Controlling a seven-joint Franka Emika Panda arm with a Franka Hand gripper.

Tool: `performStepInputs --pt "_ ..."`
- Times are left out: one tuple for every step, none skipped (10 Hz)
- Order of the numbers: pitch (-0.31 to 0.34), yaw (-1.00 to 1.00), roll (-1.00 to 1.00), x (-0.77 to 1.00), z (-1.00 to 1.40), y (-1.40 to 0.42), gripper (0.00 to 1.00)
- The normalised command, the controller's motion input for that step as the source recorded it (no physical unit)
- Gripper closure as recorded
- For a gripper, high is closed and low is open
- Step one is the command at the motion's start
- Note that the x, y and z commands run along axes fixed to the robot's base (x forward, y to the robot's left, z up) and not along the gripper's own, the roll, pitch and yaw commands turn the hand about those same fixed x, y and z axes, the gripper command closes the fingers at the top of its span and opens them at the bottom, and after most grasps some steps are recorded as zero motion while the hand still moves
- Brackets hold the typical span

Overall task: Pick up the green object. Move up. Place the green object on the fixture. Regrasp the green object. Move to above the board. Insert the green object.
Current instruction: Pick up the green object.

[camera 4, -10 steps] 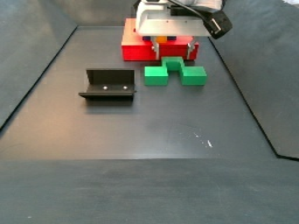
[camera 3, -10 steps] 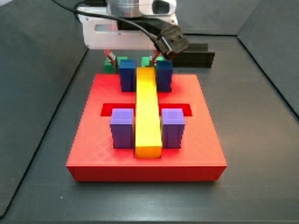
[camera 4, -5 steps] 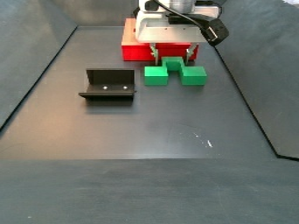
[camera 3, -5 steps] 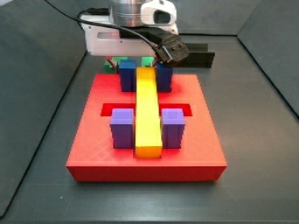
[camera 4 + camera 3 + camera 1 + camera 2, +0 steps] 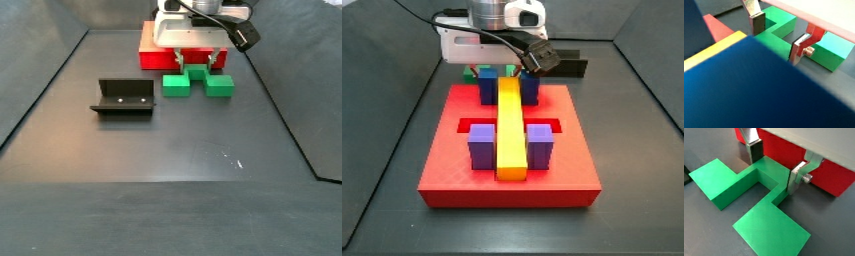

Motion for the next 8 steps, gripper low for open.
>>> performStepInputs --pt "0.000 0.00 0.00 0.00 0.00 0.00 1.00" --pt "0.000 0.00 0.00 0.00 0.00 0.00 1.00" --pt "0.000 0.00 0.00 0.00 0.00 0.00 1.00" --pt "0.000 0.00 0.00 0.00 0.00 0.00 1.00" --pt "0.000 0.00 0.00 0.00 0.00 0.00 1.00" --pt "0.000 0.00 0.00 0.00 0.00 0.00 1.00" --pt "0.000 0.00 0.00 0.00 0.00 0.00 1.00" --pt "0.000 0.00 0.00 0.00 0.00 0.00 1.00"
